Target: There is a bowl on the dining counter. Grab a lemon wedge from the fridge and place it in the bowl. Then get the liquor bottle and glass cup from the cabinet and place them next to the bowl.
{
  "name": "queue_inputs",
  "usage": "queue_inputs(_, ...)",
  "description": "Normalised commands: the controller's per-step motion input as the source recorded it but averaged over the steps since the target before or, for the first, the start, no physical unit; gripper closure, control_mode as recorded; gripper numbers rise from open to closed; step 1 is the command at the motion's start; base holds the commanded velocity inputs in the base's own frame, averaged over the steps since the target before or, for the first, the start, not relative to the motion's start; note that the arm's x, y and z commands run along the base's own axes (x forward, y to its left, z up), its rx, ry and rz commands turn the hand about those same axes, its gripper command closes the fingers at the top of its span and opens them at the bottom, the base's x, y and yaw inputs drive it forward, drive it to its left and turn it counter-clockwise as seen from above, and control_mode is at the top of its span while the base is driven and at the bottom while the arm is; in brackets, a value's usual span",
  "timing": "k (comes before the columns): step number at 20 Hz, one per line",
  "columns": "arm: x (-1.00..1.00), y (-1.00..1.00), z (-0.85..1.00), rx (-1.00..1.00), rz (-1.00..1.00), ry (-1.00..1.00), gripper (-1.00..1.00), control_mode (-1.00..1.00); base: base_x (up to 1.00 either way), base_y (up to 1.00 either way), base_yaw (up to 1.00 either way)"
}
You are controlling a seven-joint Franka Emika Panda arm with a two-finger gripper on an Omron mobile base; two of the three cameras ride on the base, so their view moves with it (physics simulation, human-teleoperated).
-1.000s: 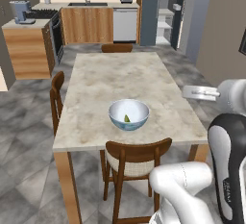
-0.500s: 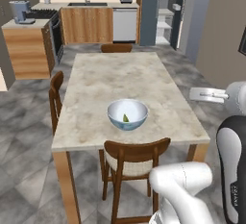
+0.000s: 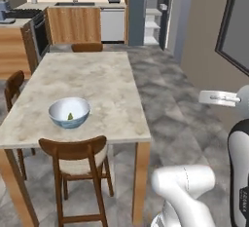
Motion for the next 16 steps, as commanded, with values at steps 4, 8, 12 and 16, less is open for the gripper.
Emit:
queue_inputs(4, 0.0, 0.0, 0.0, 0.0, 0.0, 0.0, -1.0, 1.0, 0.0, -1.0, 0.0)
queue_inputs(8, 0.0, 0.0, 0.0, 0.0, 0.0, 0.0, -1.0, 1.0, 0.39, -0.92, 0.0)
queue_inputs(12, 0.0, 0.0, 0.0, 0.0, 0.0, 0.0, -1.0, 1.0, 0.74, -0.7, 0.02)
queue_inputs(16, 0.0, 0.0, 0.0, 0.0, 0.0, 0.0, -1.0, 1.0, 0.95, -0.66, 0.07)
